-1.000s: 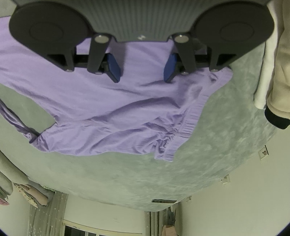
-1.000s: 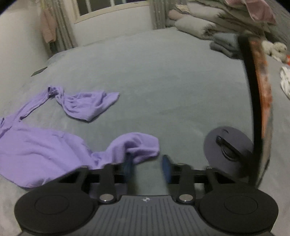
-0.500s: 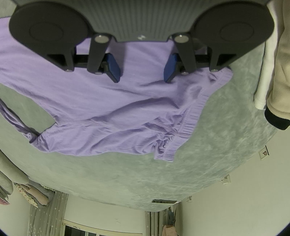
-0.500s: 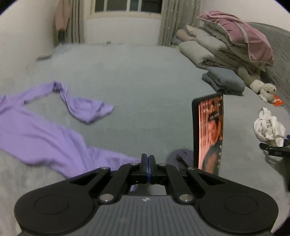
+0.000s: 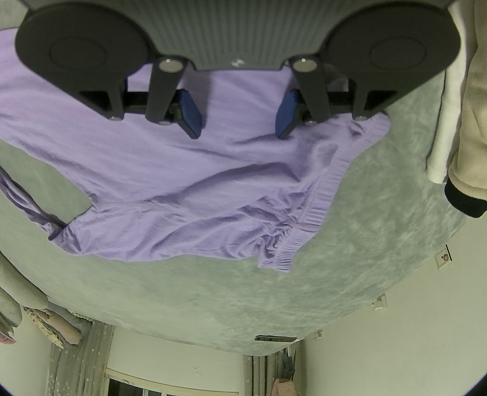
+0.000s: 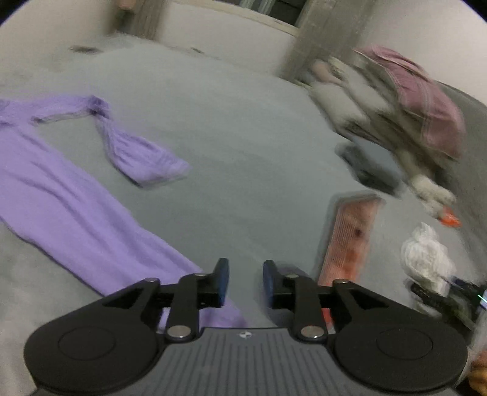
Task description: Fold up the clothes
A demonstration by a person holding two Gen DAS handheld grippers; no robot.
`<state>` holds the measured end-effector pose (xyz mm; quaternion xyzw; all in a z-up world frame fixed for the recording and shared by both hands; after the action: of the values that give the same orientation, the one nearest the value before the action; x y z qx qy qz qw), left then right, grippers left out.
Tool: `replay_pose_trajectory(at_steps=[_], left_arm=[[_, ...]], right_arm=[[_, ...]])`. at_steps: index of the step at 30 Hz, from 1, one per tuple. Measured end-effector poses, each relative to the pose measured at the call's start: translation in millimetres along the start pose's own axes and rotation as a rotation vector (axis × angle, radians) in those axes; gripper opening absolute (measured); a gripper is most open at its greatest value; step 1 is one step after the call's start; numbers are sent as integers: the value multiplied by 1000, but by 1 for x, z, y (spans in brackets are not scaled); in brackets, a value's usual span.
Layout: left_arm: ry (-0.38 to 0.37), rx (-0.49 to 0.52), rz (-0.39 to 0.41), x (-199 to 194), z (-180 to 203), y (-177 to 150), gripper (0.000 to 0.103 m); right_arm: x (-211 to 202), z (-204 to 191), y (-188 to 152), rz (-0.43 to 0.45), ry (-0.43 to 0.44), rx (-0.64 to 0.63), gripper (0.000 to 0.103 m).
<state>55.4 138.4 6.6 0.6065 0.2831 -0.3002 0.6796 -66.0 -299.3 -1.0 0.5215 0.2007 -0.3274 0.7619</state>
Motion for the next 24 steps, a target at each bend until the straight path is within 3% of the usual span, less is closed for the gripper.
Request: replay_pose_trajectory(at_steps=[3,9,10,11,14,15,19,24], left_arm=[[2,6,1,0,1,0,53],[5,9,0,1,2,0,53],[6,9,0,1,2,0,53],[6,10,1,1,2,0,53],[7,13,1,1,2,0,53],[8,13,2,1,2,0,53],[9,15,3,2,1,0,53],[1,-26,8,-1,-7,4,53]], right_arm=[[28,-20,8,-25,144,-49,24],[60,-41,3,-83,244,-153,23],[60,-41,5,-86,235,-165,7],[60,-41,8,-85,213,-178,0],[51,-36,17,-27,35,-183,0],[47,-33,22,-6,10,-158,0],[57,-38,30,-11,-72,-147,0],[86,-47,23,-77,-80,-159,1]])
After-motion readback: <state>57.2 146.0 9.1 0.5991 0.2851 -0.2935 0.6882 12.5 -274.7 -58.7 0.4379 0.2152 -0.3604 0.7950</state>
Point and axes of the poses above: each gripper's, at about its wrist camera, not at the fingertips, and x roughly the way its jaws point, z to its right, y to its top, the point moved 3 cm from there along x, roughly the way its jaws point, and after that the axes turned 6 degrees about -y, right-handed, at the moved point
